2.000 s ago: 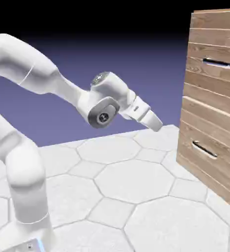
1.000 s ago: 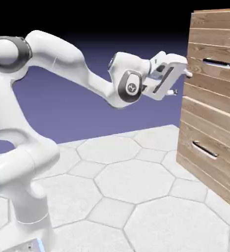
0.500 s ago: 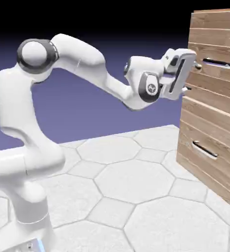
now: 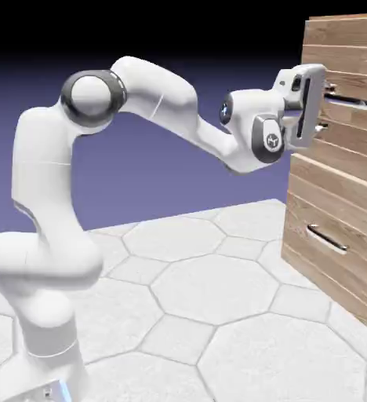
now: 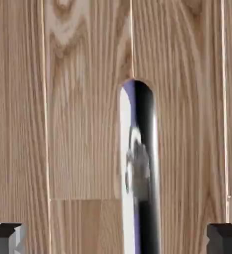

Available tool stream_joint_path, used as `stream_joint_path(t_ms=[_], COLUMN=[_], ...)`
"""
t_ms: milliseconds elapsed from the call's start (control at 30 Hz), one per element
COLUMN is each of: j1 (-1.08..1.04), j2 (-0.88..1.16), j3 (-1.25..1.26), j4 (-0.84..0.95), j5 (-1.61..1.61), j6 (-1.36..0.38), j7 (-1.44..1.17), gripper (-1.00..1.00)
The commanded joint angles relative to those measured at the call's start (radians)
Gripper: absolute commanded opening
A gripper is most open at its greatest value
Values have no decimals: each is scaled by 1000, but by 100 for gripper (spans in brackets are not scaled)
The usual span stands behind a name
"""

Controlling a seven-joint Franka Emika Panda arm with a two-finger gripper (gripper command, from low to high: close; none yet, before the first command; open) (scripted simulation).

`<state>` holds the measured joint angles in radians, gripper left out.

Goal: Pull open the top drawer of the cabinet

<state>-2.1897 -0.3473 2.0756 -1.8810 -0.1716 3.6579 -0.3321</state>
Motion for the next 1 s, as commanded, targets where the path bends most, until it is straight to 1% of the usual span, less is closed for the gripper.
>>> stream_joint_path(t_ms=[0, 233, 267, 300, 333, 500, 667, 967], j1=[0, -253, -257, -257, -257, -78, 103, 429], j2=[0, -123, -125, -125, -125, -32, 53, 182], j3=[0, 187, 190, 190, 190, 60, -66, -295], j4=[0, 226, 229, 229, 229, 58, -75, -220], j5=[0, -95, -96, -96, -96, -24, 55, 213], j6=[0, -60, -61, -61, -61, -14, 16, 46], j7=[0, 146, 148, 148, 148, 39, -87, -326], gripper=[0, 0, 0, -100, -100, -100, -100, -100])
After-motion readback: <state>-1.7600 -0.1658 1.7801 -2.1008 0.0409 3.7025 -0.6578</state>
